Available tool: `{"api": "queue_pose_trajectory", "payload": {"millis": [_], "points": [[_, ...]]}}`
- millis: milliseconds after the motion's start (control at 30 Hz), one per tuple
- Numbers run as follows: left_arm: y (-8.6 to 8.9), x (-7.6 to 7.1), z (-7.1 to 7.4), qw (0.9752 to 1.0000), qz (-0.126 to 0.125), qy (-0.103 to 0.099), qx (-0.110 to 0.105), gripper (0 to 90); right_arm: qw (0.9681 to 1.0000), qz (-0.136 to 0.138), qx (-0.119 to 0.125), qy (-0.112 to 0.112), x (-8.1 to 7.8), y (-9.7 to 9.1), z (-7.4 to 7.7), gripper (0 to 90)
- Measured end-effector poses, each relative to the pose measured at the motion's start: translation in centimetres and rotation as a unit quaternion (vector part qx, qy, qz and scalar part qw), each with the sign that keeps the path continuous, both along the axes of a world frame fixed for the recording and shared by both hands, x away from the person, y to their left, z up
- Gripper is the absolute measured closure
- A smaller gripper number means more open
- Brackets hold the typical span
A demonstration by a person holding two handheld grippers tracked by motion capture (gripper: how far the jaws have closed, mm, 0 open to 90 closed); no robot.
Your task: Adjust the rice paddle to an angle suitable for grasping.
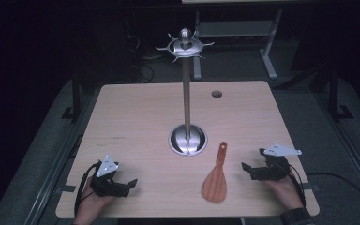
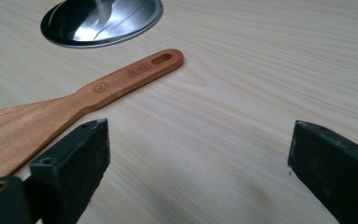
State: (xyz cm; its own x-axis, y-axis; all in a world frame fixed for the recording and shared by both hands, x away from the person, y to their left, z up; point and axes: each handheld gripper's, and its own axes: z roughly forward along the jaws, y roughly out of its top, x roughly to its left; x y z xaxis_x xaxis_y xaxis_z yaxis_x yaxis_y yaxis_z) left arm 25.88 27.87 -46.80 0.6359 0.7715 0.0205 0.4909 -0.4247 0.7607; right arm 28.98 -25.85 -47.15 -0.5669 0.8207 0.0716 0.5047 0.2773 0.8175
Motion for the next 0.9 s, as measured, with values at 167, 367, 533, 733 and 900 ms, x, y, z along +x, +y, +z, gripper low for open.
{"api": "queue_pose_trajectory", "payload": {"millis": [167,367,533,733,900], "points": [[0.0,-0.1,0.1,1.0,0.001,-0.002,-0.005,0.0,0.9999,0.0,0.014,-0.004,-0.2,-0.2,0.5,16.5],[-0.1,0.0,0.1,1.0,-0.001,-0.001,-0.004,0.0,0.9998,0.002,0.016,-0.007,-0.1,-0.1,0.7,31.2],[-0.1,0.0,0.1,1.0,-0.003,-0.001,-0.004,0.0,0.9997,0.001,0.024,-0.005,0.0,0.0,1.0,50.5],[-0.2,0.0,0.0,1.0,-0.004,-0.001,-0.004,0.0,0.9993,0.003,0.033,-0.014,0.4,0.5,1.5,73.1],[-0.2,-0.1,0.1,1.0,-0.002,-0.002,-0.005,0.0,0.9989,0.005,0.042,-0.022,1.3,0.7,2.0,89.5]]}}
